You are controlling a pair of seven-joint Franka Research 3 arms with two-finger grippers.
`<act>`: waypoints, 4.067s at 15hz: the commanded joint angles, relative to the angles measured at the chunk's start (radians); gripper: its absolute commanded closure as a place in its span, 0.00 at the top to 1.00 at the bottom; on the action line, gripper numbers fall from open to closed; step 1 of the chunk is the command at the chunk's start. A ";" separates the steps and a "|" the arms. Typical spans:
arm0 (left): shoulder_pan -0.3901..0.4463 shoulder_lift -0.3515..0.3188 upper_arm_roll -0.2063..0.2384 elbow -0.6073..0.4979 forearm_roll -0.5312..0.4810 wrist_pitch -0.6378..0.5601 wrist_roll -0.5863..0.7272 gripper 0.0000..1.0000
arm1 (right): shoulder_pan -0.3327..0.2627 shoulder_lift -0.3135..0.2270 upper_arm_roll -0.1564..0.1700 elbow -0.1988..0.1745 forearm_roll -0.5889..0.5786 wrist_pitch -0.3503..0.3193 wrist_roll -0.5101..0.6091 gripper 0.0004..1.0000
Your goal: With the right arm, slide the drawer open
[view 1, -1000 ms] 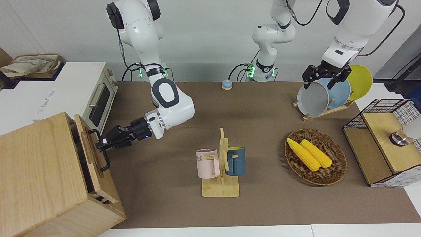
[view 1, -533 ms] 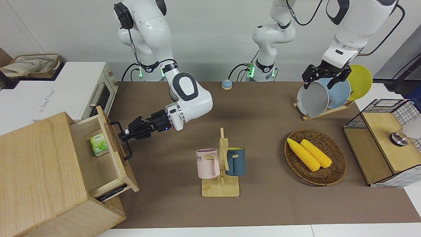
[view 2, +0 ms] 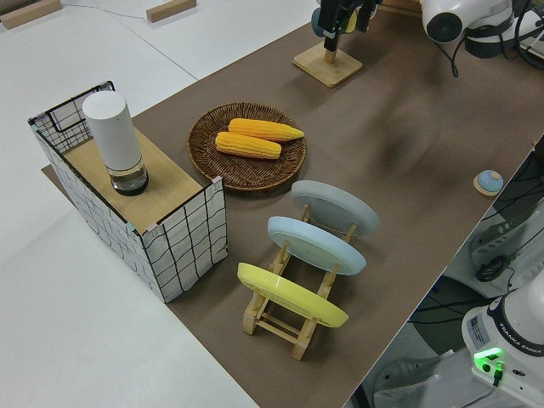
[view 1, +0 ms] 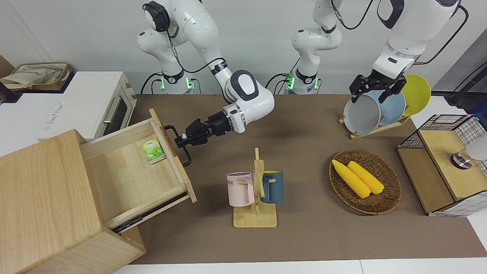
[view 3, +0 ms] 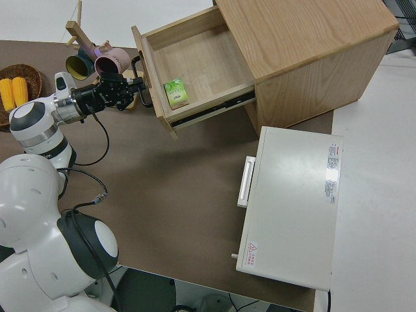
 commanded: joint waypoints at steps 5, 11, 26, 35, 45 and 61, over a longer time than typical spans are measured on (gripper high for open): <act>0.004 0.011 -0.006 0.024 0.017 -0.020 0.010 0.99 | 0.013 0.017 0.002 0.031 -0.008 -0.001 -0.025 0.00; 0.004 0.011 -0.006 0.026 0.017 -0.020 0.010 0.99 | 0.013 0.017 0.002 0.033 0.008 -0.008 -0.019 0.97; 0.004 0.011 -0.006 0.026 0.017 -0.020 0.010 0.99 | 0.079 0.006 0.003 0.126 0.207 -0.033 0.087 0.99; 0.004 0.011 -0.006 0.026 0.017 -0.020 0.010 0.99 | 0.046 -0.159 0.003 0.194 0.564 -0.010 0.090 0.99; 0.004 0.011 -0.006 0.024 0.017 -0.020 0.010 0.99 | -0.282 -0.352 0.150 0.194 0.923 0.064 0.076 0.99; 0.004 0.011 -0.006 0.026 0.017 -0.020 0.010 0.99 | -0.726 -0.425 0.144 0.150 1.463 0.237 -0.234 0.99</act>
